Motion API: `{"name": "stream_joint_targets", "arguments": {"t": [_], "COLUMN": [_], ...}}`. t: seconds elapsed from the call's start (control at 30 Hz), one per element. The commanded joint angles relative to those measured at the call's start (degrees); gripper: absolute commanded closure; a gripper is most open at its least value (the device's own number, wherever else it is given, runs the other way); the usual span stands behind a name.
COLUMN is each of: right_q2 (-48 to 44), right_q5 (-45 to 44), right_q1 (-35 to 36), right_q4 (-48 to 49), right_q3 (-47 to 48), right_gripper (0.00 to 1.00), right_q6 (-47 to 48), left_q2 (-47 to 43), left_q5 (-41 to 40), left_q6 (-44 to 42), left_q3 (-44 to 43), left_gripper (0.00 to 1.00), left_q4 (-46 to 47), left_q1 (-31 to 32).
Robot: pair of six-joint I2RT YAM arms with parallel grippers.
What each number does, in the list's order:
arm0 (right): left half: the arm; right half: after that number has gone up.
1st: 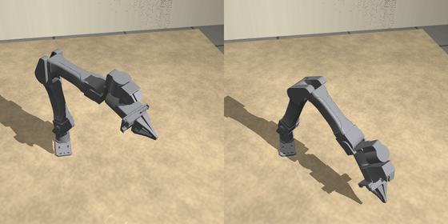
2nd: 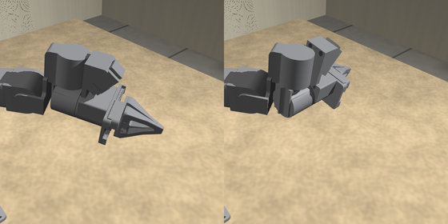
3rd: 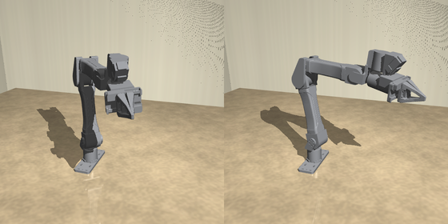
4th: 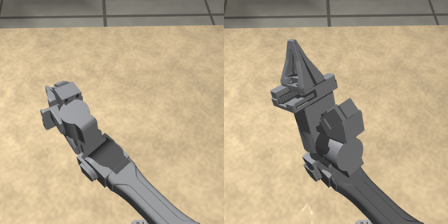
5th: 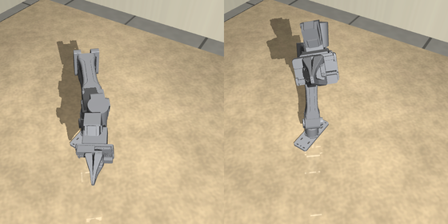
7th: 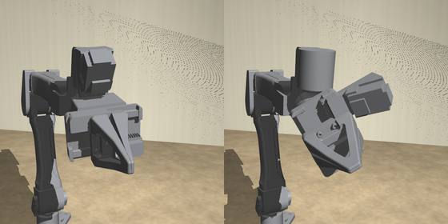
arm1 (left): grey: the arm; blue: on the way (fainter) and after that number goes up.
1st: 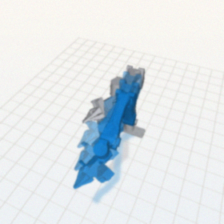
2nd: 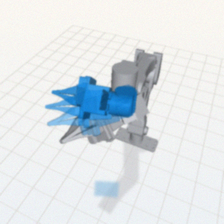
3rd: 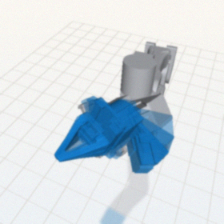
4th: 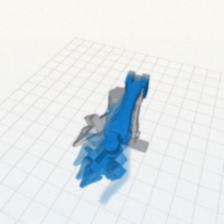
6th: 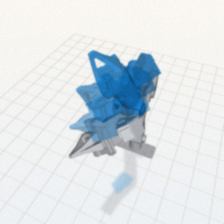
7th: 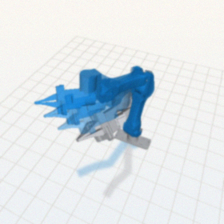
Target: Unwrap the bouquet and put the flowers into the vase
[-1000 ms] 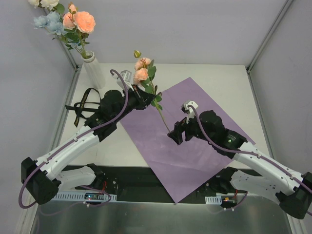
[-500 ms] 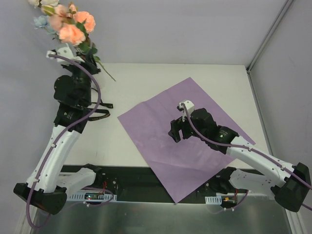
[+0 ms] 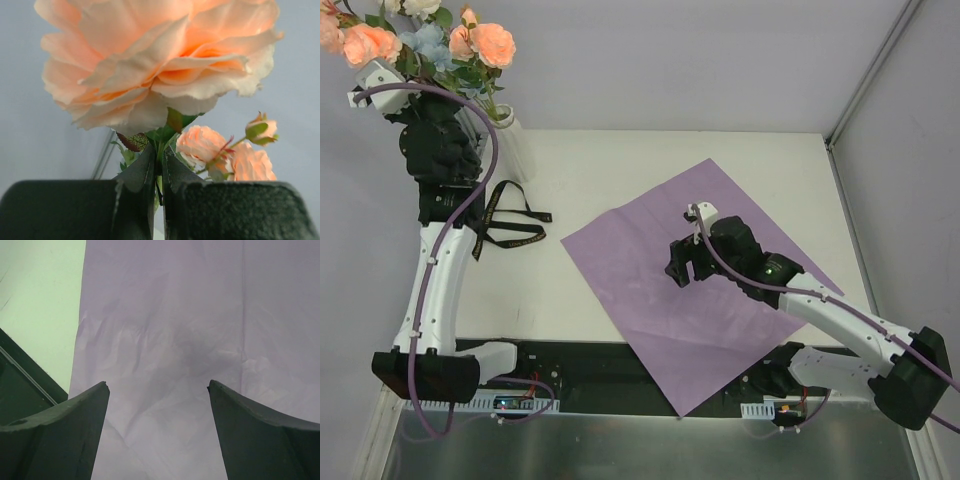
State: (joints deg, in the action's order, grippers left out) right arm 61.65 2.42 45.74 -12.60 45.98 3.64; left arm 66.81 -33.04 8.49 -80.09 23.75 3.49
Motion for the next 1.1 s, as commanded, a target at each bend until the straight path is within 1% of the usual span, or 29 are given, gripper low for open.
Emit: {"name": "stream_joint_targets", "arguments": {"t": [0.0, 0.2, 0.37, 0.57, 0.73, 0.93, 1.07], "right_q2": [0.5, 1.3, 1.3, 1.5, 1.7, 1.8, 1.8], "right_q5": [2.2, 2.9, 2.9, 3.2, 3.4, 3.5, 3.4], "right_q1": [-0.6, -0.9, -1.4, -1.9, -2.0, -2.0, -2.1], "right_q4": [3.1, 3.4, 3.2, 3.3, 3.5, 3.6, 3.7], "right_q3": [1.1, 1.5, 1.5, 1.5, 1.3, 1.0, 0.9], "right_gripper": [0.17, 0.17, 0.16, 0.17, 0.17, 0.16, 0.16], "right_q6": [-1.3, -1.4, -1.3, -1.3, -1.4, -1.4, -1.5], "left_q2": [3.5, 8.8, 12.8, 16.1, 16.9, 18.4, 20.3], "left_q5": [-2.1, -1.0, -0.5, 0.2, -0.4, 1.1, 2.5], "left_q6": [0.5, 1.5, 2.1, 3.6, 3.7, 3.9, 5.0], "left_q3": [-4.6, -7.8, -8.7, -9.9, -7.1, -0.2, 1.3], "left_gripper": [1.0, 1.0, 1.0, 1.0, 1.0, 1.0, 0.99], "left_q4": [6.5, 7.8, 11.1, 10.0, 11.1, 18.9, 19.0], "left_q1": [-2.7, -5.6, -6.0, -6.4, -6.3, -6.4, -6.4]}}
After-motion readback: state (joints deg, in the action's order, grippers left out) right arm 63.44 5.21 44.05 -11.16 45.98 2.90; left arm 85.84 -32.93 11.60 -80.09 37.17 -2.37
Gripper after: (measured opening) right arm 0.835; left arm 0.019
